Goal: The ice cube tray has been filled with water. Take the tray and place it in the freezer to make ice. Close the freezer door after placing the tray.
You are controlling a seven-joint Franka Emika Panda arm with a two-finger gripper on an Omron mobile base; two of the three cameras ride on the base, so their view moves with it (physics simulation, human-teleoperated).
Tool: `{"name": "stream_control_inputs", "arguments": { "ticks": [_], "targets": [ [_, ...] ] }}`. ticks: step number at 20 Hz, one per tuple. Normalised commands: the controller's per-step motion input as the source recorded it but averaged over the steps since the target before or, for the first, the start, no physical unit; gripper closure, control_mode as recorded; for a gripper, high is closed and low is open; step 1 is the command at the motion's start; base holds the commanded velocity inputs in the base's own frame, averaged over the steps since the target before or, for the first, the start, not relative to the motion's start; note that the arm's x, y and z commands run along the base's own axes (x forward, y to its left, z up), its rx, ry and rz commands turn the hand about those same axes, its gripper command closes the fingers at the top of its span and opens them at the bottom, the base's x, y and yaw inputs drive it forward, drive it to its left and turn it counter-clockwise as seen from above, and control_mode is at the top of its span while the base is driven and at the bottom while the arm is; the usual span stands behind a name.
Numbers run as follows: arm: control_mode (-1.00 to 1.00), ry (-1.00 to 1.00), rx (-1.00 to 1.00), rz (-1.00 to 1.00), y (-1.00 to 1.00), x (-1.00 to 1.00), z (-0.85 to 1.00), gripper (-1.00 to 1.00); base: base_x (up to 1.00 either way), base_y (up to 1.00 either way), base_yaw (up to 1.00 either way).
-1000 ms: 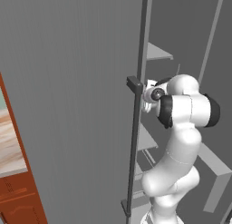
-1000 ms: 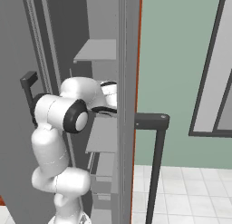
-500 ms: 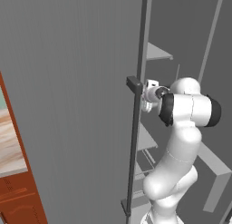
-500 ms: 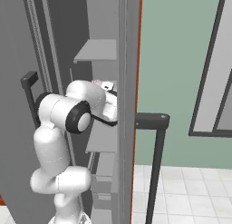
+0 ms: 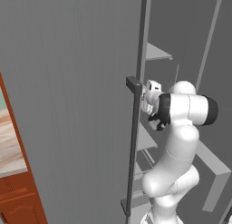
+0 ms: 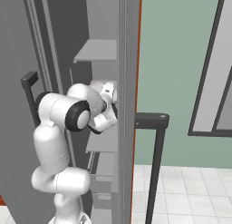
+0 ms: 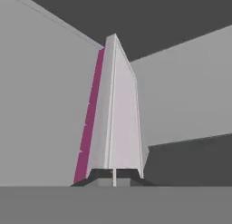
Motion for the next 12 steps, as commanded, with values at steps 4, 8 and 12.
{"name": "stream_control_inputs", "arguments": {
  "ticks": [4, 8, 12],
  "targets": [
    [-1.00, 0.38, -0.01, 0.00, 0.12, 0.50, -0.16, -1.00, 0.00, 0.00, 0.00],
    [-1.00, 0.32, 0.00, 0.00, 0.08, 0.47, -0.06, -1.00, 0.00, 0.00, 0.00],
    [-1.00, 0.14, 0.00, 0.02, 0.00, 0.16, 0.00, -1.00, 0.00, 0.00, 0.00]
  ]
}}
